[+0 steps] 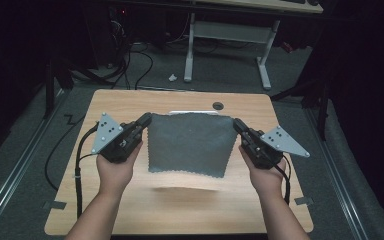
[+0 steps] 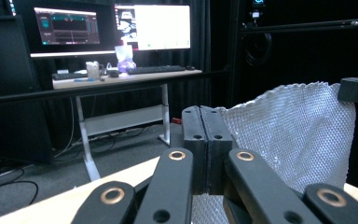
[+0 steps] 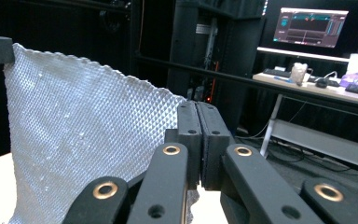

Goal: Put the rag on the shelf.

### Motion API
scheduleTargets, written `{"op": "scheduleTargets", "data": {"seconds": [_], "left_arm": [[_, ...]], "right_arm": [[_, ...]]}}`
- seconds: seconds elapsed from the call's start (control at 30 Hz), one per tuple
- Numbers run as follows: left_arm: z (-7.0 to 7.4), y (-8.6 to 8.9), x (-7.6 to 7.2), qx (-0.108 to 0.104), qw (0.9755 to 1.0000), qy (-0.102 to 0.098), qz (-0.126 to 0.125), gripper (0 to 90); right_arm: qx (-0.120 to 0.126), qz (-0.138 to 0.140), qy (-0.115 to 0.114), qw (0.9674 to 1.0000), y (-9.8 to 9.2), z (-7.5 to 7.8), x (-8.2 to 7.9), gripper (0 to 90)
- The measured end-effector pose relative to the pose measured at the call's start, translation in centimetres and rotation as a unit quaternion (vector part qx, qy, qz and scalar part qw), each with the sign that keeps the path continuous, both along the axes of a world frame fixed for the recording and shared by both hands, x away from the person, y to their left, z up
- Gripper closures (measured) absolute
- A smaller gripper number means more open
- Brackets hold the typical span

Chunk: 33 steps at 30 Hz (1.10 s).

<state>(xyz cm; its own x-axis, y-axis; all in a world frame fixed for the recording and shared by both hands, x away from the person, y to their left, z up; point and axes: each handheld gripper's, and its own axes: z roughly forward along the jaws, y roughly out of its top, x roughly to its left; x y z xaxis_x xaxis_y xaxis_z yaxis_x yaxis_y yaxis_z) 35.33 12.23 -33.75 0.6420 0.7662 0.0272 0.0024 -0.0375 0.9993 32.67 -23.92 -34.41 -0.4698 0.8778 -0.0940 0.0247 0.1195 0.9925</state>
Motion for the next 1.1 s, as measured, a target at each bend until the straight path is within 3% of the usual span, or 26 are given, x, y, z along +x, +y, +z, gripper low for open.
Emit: {"op": "scheduleTargets", "data": {"seconds": [0.23,0.33,0.43,0.53,0.83,0.93,0.97,1.1], "left_arm": [[0.7,-0.4,1.8,0.008,0.9999,0.0,0.015,90.0],[0.7,-1.2,2.7,0.02,0.9991,-0.019,0.032,90.0],[0.8,-1.4,3.4,0.014,0.9991,-0.021,0.035,90.0],[1.2,-1.6,5.1,0.011,0.9989,-0.015,0.043,90.0],[1.3,-2.1,8.8,0.047,0.9963,-0.004,0.072,90.0],[1.0,-2.4,10.4,0.058,0.995,0.008,0.082,90.0],[0.7,-2.6,11.4,0.061,0.9944,0.018,0.085,90.0],[0.2,-2.9,12.8,0.065,0.9937,0.036,0.084,90.0]], "right_arm": [[0.009,-0.009,-0.003,0.9999,-0.1,1.3,1.8,90.0],[0.017,-0.01,-0.004,0.9998,0.0,1.7,2.7,90.0],[0.019,-0.019,-0.007,0.9996,0.2,1.9,3.8,90.0],[0.022,-0.026,0.0,0.9994,0.1,2.0,5.2,90.0],[0.002,-0.042,0.011,0.9991,0.1,2.1,9.1,90.0],[0.003,-0.045,0.023,0.9987,0.2,1.9,11.1,90.0],[0.0,-0.046,0.029,0.9985,0.3,1.8,11.7,90.0],[-0.021,-0.053,0.048,0.9972,0.1,1.6,13.6,90.0]]}}
